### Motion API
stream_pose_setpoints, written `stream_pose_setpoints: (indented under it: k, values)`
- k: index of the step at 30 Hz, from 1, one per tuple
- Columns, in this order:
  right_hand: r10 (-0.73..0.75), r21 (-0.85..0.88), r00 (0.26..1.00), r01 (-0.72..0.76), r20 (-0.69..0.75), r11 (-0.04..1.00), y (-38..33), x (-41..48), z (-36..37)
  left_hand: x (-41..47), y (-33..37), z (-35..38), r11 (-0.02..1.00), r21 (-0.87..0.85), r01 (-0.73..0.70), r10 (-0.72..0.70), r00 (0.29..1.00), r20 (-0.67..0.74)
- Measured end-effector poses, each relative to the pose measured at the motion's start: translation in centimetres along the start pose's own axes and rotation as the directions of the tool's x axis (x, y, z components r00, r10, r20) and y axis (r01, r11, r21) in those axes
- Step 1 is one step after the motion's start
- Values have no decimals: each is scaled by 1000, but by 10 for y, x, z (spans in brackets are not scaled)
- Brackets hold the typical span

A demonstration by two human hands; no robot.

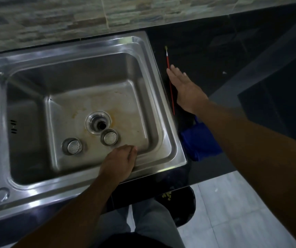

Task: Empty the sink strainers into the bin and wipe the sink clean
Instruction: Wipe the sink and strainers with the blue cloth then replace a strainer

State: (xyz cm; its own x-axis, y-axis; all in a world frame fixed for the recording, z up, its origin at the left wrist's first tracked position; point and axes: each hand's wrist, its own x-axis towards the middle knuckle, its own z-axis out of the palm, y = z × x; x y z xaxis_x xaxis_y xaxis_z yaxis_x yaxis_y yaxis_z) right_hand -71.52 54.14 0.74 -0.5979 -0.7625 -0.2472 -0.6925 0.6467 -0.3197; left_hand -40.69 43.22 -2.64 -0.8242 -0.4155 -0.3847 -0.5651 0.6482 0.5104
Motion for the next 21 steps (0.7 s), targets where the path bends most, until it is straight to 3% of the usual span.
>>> stream_pose_setpoints:
  k: [6,9,13,18,21]
  values:
    - [0,12,951,4,-310,1000,-4,-78,9,-14,2,2,982,64,-180,185,980,-80]
    - [176,95,910,-151,-376,984,0,-132,30,-29,1,3,948,164,-273,278,961,-3]
    - [234,31,938,-234,-257,972,5,-188,62,-53,-3,10,919,313,-240,251,968,6]
    - [43,-177,990,-67,-133,982,19,-204,66,-58,-3,9,888,390,-246,261,965,15]
    - [-22,-204,996,3,-91,979,25,-210,64,-56,-5,10,879,406,-251,252,966,51]
